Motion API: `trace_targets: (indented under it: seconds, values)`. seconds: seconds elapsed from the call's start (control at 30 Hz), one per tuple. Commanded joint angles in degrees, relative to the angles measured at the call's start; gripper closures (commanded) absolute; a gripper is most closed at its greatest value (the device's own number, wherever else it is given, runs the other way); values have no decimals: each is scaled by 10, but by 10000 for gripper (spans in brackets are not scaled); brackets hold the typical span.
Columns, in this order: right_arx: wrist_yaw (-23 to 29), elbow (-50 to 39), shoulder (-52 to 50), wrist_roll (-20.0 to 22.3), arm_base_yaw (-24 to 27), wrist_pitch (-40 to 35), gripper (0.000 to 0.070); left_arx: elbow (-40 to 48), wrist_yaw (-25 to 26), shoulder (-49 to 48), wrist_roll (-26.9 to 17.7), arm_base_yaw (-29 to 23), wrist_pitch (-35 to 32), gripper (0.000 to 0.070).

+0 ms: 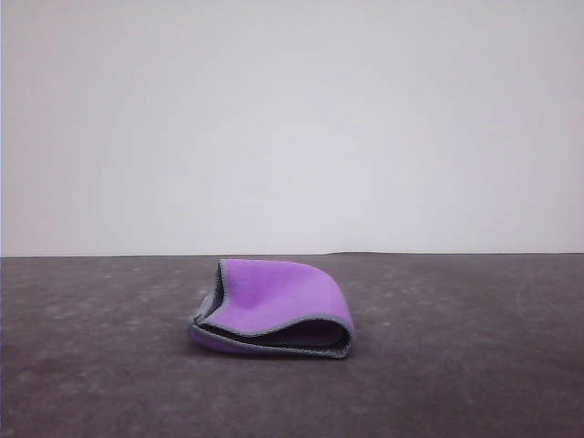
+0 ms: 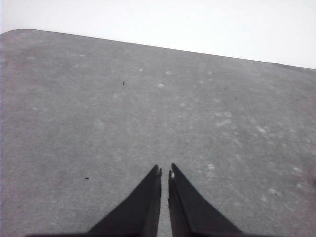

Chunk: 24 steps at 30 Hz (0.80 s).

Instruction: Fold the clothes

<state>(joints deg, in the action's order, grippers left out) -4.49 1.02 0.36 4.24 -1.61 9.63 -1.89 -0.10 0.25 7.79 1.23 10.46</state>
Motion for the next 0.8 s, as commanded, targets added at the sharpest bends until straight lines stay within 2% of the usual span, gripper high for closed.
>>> trace_targets:
  seconds: [0.0, 0.77]
  values:
    - [0, -3, -2, -6, -1, -6, 689, 12, -1, -1, 5, -1, 2, 684]
    - [0, -3, -2, -6, -1, -6, 690, 12, -1, -1, 5, -1, 2, 684]
